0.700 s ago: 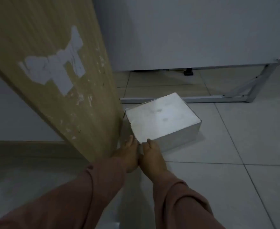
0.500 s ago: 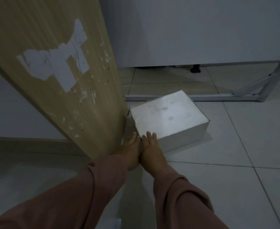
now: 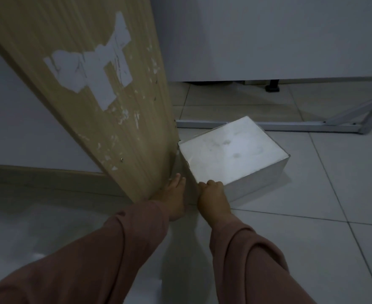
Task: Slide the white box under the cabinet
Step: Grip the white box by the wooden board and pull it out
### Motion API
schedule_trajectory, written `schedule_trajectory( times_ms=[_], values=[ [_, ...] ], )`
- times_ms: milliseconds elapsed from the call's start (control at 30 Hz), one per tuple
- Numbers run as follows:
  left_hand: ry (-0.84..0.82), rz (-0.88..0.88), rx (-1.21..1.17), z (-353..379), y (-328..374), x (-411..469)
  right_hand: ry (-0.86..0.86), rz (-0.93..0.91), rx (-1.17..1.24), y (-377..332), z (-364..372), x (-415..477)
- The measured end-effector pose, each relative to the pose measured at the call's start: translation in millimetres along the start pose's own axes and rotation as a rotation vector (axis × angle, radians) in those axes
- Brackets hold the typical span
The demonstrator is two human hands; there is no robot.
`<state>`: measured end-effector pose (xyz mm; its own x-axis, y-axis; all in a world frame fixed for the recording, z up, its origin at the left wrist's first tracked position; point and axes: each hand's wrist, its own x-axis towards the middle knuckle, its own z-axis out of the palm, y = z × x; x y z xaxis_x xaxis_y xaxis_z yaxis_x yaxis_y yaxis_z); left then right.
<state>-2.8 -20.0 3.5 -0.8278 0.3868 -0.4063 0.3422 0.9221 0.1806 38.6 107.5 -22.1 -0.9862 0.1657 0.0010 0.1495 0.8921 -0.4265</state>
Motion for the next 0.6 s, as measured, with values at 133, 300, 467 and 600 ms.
schedule_trajectory(
  times_ms=[133, 300, 467, 600],
  values=[
    [0.005, -0.006, 0.0, 1.6, 5.6, -3.0, -0.053, 0.003, -0.01, 5.5, -13.1, -13.9],
    [0.04, 0.066, 0.039, 0.6, 17.2, -0.9, -0.075, -0.042, -0.064, 26.5, -25.3, -28.3],
    [0.069, 0.052, 0.045, -1.2, 19.7, 4.3, -0.066, -0.015, -0.049, 55.5, -42.5, -38.9],
    [0.053, 0.057, 0.122, -10.2, 20.4, 11.7, 0.007, 0.019, -0.001, 63.7, -39.1, -46.5]
  ],
)
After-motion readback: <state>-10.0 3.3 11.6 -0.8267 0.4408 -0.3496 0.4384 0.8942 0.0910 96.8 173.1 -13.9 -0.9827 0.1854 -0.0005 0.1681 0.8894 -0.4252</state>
